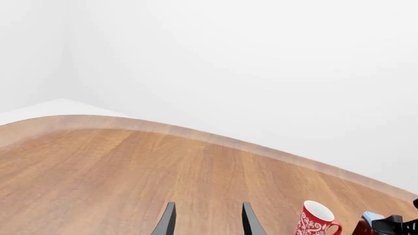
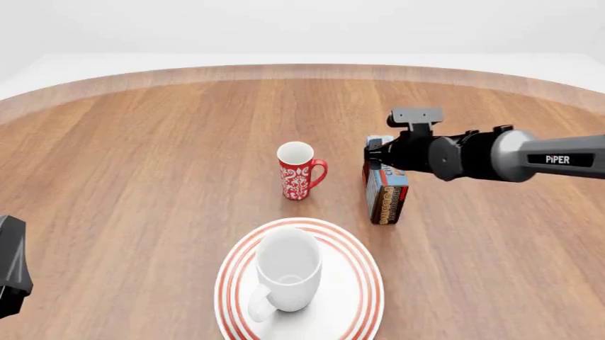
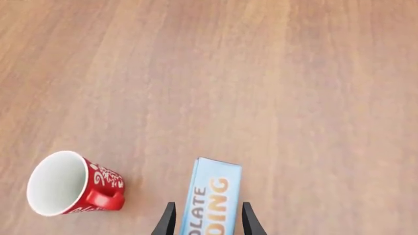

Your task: Pick up the white mug and put it on the plate, and put the chocolate pudding to the right of the plate.

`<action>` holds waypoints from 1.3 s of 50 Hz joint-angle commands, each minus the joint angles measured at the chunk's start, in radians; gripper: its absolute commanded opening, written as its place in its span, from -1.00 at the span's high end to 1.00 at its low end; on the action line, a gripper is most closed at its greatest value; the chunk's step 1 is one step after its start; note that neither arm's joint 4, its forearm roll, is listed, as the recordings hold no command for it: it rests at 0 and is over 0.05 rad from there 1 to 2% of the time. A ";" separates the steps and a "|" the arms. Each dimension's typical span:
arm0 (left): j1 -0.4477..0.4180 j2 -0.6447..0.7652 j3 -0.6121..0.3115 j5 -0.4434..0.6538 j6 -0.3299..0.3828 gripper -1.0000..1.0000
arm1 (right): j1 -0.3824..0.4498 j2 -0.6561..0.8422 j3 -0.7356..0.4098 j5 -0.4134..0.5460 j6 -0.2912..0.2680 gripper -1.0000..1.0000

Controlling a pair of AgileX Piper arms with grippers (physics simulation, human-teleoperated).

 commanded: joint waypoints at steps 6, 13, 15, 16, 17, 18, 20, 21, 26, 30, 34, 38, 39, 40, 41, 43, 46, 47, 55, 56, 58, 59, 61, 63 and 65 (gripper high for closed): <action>0.000 0.000 0.000 0.000 0.000 -1.00 | -0.001 0.030 -0.003 0.010 0.001 -1.00; 0.000 0.000 0.000 0.000 0.000 -1.00 | -0.008 0.031 -0.003 0.012 -0.002 -1.00; 0.000 0.000 0.000 0.000 0.000 -1.00 | -0.007 0.030 -0.003 0.013 -0.001 -1.00; 0.001 0.000 0.000 0.000 0.000 -1.00 | -0.008 0.030 -0.004 0.014 -0.002 -1.00; 0.000 0.000 0.000 0.000 0.000 -1.00 | -0.008 0.031 -0.004 0.014 -0.001 -1.00; 0.000 0.000 0.000 0.000 0.000 -1.00 | -0.008 0.031 -0.004 0.014 -0.001 -1.00; 0.000 0.000 0.000 0.000 0.000 -1.00 | -0.009 0.031 -0.004 0.014 -0.001 -1.00; 0.000 0.000 0.000 0.000 0.000 -1.00 | -0.009 0.031 -0.004 0.014 -0.001 -1.00; 0.000 0.000 0.000 0.000 0.000 -1.00 | -0.013 0.028 -0.006 0.018 -0.002 -1.00; 0.000 0.000 0.000 0.000 0.000 -1.00 | -0.013 0.031 -0.007 0.018 -0.004 -1.00; 0.000 0.000 0.000 0.000 0.000 -1.00 | -0.013 0.034 -0.007 0.018 -0.006 -1.00; 0.000 0.000 0.000 0.000 0.000 -1.00 | -0.015 0.033 -0.005 0.016 -0.009 -1.00; 0.000 0.000 0.000 0.000 0.000 -1.00 | -0.015 0.034 -0.004 0.016 -0.010 -1.00; 0.000 0.000 0.000 0.000 0.000 -1.00 | -0.015 0.034 -0.004 0.016 -0.010 -1.00; 0.000 0.000 0.000 0.000 0.000 -1.00 | -0.015 0.035 -0.004 0.016 -0.010 -1.00; 0.000 0.000 0.000 0.000 0.000 -1.00 | -0.017 0.035 -0.004 0.017 -0.011 1.00; 0.000 0.000 0.000 0.000 0.000 -1.00 | -0.018 0.035 -0.005 0.018 -0.016 1.00; 0.000 0.000 0.000 0.000 -0.001 -1.00 | -0.019 0.035 -0.005 0.018 -0.016 1.00; 0.000 0.000 0.000 0.000 0.000 -1.00 | -0.017 0.031 -0.003 0.019 -0.017 1.00; 0.000 0.000 0.000 0.000 0.000 -1.00 | -0.017 0.030 -0.002 0.019 -0.018 1.00; 0.000 0.000 0.000 0.000 0.000 -1.00 | -0.017 0.024 0.001 0.018 -0.019 1.00; 0.000 0.000 0.000 0.000 0.000 -1.00 | -0.017 0.021 0.002 0.018 -0.020 1.00; 0.000 0.000 0.000 0.000 0.000 -1.00 | -0.017 0.013 0.004 0.019 -0.022 1.00; -0.001 0.000 0.000 -0.001 -0.005 -1.00 | -0.015 0.009 0.003 0.023 -0.017 1.00; -0.001 0.000 0.000 -0.001 -0.005 -1.00 | -0.014 0.002 0.007 0.021 -0.017 1.00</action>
